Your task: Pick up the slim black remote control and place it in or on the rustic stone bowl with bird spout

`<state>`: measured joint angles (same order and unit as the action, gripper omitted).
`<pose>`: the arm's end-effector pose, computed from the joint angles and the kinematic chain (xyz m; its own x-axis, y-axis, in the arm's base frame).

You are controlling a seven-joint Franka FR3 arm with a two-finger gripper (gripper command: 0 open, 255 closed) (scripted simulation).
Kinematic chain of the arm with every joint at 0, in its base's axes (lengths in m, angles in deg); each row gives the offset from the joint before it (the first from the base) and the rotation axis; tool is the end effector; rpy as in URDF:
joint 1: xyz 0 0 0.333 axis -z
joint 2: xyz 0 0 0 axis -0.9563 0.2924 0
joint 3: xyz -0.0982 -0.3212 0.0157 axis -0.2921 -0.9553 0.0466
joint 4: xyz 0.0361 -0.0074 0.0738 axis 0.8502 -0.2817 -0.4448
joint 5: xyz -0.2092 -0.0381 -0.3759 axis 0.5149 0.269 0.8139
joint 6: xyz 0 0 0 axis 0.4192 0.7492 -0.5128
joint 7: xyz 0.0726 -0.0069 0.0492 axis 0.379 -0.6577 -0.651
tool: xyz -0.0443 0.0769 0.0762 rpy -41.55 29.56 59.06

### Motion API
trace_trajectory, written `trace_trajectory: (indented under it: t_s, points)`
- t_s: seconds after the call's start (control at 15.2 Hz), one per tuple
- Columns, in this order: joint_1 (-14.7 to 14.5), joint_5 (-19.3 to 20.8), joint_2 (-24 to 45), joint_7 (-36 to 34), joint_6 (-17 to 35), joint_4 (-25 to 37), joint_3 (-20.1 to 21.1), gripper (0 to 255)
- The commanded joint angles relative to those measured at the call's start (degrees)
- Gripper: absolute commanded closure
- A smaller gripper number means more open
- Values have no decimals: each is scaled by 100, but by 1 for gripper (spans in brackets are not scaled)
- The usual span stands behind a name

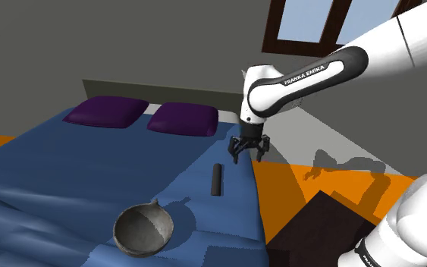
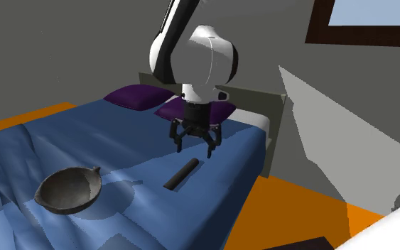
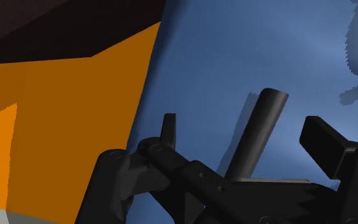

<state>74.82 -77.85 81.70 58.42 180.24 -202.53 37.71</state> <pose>0.4960 0.0918 0.3477 0.8867 -0.4276 -0.1759 -0.4391 -0.8979 -0.0306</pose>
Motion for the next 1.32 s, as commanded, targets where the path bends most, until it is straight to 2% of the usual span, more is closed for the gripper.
trace_trajectory:
  t_s: [0.0, 0.4, 0.79, 1.25]
  points:
    - [2, -3, 452, -273, 242, 216, 33, 0]
    - [-59, 27, 1829, -1009, 844, 1002, 12, 0]
    - [-170, 10, 3111, -1600, 1193, 1960, -119, 0]
    - [-241, 9, 3466, -1601, 1637, 1877, -113, 0]
